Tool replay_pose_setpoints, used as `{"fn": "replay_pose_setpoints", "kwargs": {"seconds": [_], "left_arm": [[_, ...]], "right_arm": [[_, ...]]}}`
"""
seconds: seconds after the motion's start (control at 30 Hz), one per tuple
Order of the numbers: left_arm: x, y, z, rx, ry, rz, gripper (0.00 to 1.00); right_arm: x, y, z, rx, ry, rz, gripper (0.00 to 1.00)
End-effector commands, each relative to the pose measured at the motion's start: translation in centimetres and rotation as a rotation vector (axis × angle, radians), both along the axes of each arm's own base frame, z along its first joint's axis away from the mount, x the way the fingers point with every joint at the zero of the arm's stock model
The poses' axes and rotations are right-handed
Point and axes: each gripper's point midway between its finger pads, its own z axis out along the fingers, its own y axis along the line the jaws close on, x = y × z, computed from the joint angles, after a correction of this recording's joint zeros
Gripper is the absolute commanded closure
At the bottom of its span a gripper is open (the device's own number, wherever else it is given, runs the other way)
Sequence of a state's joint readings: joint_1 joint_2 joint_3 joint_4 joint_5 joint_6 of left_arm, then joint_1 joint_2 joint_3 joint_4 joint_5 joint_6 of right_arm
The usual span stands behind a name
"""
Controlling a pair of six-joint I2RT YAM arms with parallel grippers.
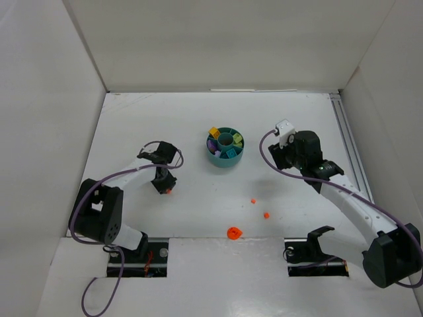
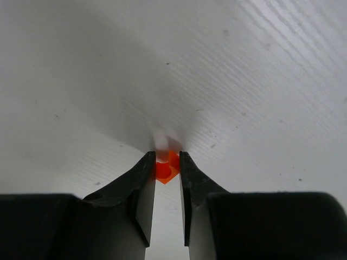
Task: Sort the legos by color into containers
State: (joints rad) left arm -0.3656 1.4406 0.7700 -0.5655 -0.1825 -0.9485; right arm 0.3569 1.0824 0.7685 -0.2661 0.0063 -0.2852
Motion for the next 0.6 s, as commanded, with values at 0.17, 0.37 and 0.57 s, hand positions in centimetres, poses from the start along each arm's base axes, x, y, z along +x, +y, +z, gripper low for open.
{"fn": "replay_pose_setpoints", "kwargs": {"seconds": [0.17,0.37,0.57], "left_arm": [[8.2,-7.1,9.6,-0.1,-0.302,-0.229,0.98],[15.0,-13.3,16.8,-0.135,-0.507,-0.386,0.98],[18.6,-20.0,18.3,-0.185,-0.546,-0.527,0.98]], "right_arm": [[0.8,-3.0,1.7,0.039,-0.083,-0.142,0.35],[0.2,-6.4,2.3,0.061,-0.107,-0.258,0.35],[0.2,-7.3,1.8,0.071,-0.095,-0.275,0.35]]}}
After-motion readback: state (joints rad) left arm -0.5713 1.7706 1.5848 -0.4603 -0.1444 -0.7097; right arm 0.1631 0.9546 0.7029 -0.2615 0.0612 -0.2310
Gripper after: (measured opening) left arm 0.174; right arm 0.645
